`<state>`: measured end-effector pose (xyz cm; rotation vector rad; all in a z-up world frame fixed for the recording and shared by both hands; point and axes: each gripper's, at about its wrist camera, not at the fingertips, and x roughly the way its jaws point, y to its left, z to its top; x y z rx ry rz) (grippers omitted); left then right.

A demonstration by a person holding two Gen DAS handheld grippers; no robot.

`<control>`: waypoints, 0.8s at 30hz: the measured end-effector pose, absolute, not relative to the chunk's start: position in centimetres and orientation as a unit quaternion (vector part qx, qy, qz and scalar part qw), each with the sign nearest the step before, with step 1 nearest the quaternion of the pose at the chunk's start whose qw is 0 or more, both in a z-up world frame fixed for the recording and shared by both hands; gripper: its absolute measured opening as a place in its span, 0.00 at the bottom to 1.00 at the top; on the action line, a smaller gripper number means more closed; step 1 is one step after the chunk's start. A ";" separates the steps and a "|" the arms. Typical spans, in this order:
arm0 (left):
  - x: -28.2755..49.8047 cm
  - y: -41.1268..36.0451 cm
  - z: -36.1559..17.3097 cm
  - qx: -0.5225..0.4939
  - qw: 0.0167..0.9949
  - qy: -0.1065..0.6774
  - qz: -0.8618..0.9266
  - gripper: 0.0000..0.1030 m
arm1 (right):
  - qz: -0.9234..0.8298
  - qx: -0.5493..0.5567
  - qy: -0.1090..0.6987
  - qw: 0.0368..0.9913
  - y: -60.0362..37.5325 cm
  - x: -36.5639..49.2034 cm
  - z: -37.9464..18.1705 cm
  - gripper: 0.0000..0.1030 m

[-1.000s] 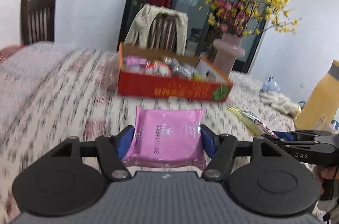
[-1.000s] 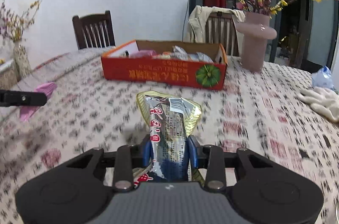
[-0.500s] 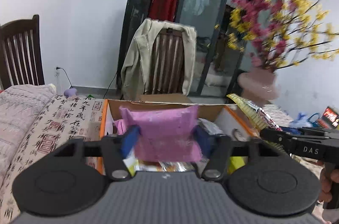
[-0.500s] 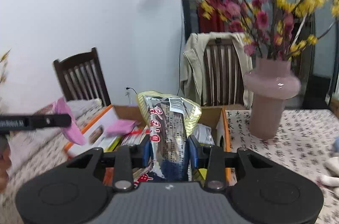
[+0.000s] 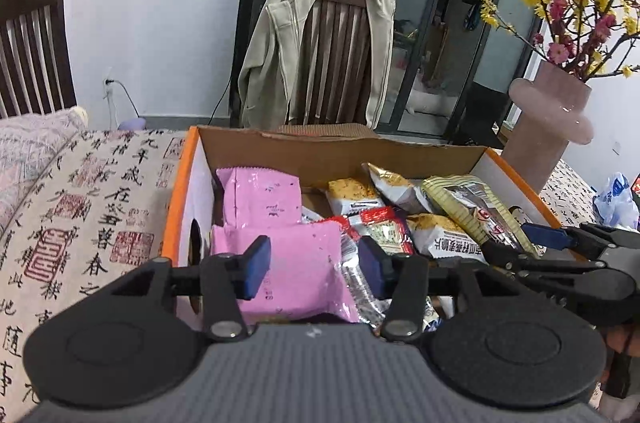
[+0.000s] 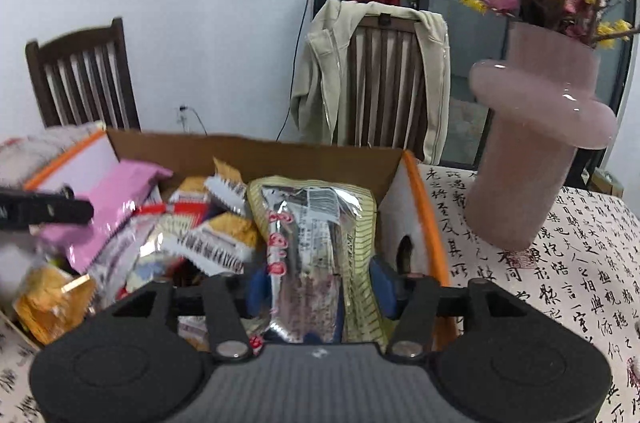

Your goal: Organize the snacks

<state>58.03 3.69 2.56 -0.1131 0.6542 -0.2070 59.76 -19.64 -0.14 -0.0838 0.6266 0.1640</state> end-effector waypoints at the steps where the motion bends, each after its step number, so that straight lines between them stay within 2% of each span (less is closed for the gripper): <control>1: 57.9 3.6 2.7 -0.053 0.941 0.319 -0.100 0.52 | 0.077 -0.053 0.305 0.948 -19.3 59.7 -0.3 0.56; 6: 56.9 3.5 4.1 -0.044 0.945 0.309 -0.097 0.55 | 0.083 -0.047 0.293 0.951 -19.1 58.7 1.1 0.70; 13: 52.6 3.4 7.6 -0.035 0.955 0.280 -0.092 0.58 | 0.085 -0.027 0.260 0.962 -20.9 55.3 5.4 0.78; 16: 49.7 3.3 9.2 -0.033 0.959 0.264 -0.094 0.69 | 0.087 -0.016 0.245 0.966 -21.7 53.2 7.5 0.79; 19: 46.5 3.4 10.6 -0.038 0.965 0.244 -0.087 0.86 | 0.088 -0.012 0.225 0.970 -22.3 50.5 9.6 0.85; 20: 45.5 3.4 11.0 -0.039 0.967 0.238 -0.083 0.96 | 0.090 -0.011 0.219 0.972 -22.4 49.5 10.2 0.87; 21: 44.0 3.4 11.4 -0.040 0.970 0.227 -0.076 1.00 | 0.091 -0.010 0.214 0.972 -22.5 48.6 10.8 0.89; 24: 40.4 3.3 12.4 -0.035 0.978 0.194 -0.070 1.00 | 0.096 -0.009 0.197 0.976 -22.7 45.5 12.2 0.96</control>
